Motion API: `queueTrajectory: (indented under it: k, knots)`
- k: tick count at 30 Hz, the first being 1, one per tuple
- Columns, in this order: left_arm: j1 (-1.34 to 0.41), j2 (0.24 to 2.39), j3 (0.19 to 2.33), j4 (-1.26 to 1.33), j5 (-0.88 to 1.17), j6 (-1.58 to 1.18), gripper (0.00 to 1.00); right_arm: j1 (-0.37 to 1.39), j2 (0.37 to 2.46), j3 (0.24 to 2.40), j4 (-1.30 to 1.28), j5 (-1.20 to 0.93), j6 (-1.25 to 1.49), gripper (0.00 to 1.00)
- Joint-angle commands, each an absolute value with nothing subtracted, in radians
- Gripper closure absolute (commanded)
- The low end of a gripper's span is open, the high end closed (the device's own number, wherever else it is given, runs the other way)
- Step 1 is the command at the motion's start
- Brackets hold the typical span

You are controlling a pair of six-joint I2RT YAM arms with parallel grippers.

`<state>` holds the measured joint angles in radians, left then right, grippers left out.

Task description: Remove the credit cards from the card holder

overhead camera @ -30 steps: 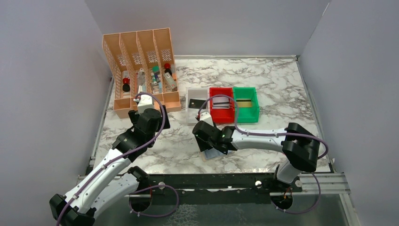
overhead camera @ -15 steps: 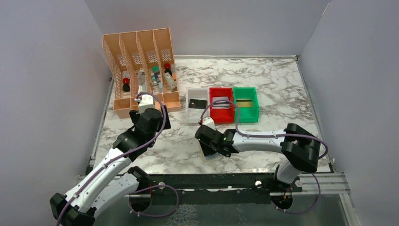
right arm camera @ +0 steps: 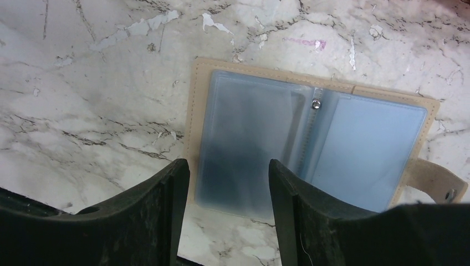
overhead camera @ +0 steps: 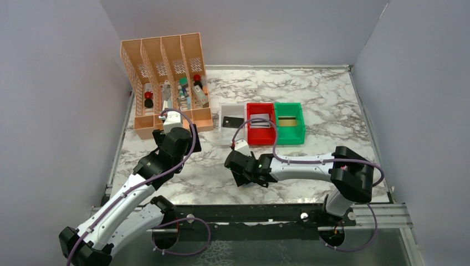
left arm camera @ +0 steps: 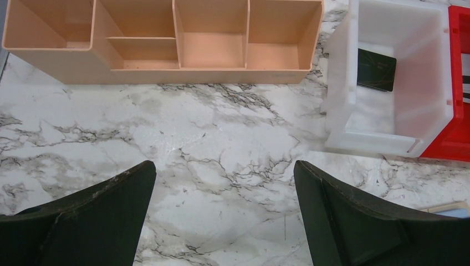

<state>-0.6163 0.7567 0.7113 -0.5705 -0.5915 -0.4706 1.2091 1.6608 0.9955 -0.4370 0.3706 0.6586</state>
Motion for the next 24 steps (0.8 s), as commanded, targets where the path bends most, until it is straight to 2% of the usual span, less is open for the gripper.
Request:
queueTrajectory:
  k: [1,11,19,24]
  knots:
    - [-0.612,0.757,0.726,-0.555,-0.578,-0.470,0.01,1.235,1.675,1.031,-0.499,0.455,0.695,0.41]
    - [-0.612,0.745,0.723,-0.556,-0.586,-0.469,0.01,1.256,1.691,1.020,-0.449,0.422,0.686,0.53]
    - [-0.612,0.745,0.724,-0.555,-0.583,-0.468,0.01,1.255,1.775,1.027,-0.492,0.438,0.744,0.54]
    - [-0.612,0.742,0.723,-0.556,-0.584,-0.467,0.01,1.256,1.803,1.030,-0.547,0.488,0.795,0.70]
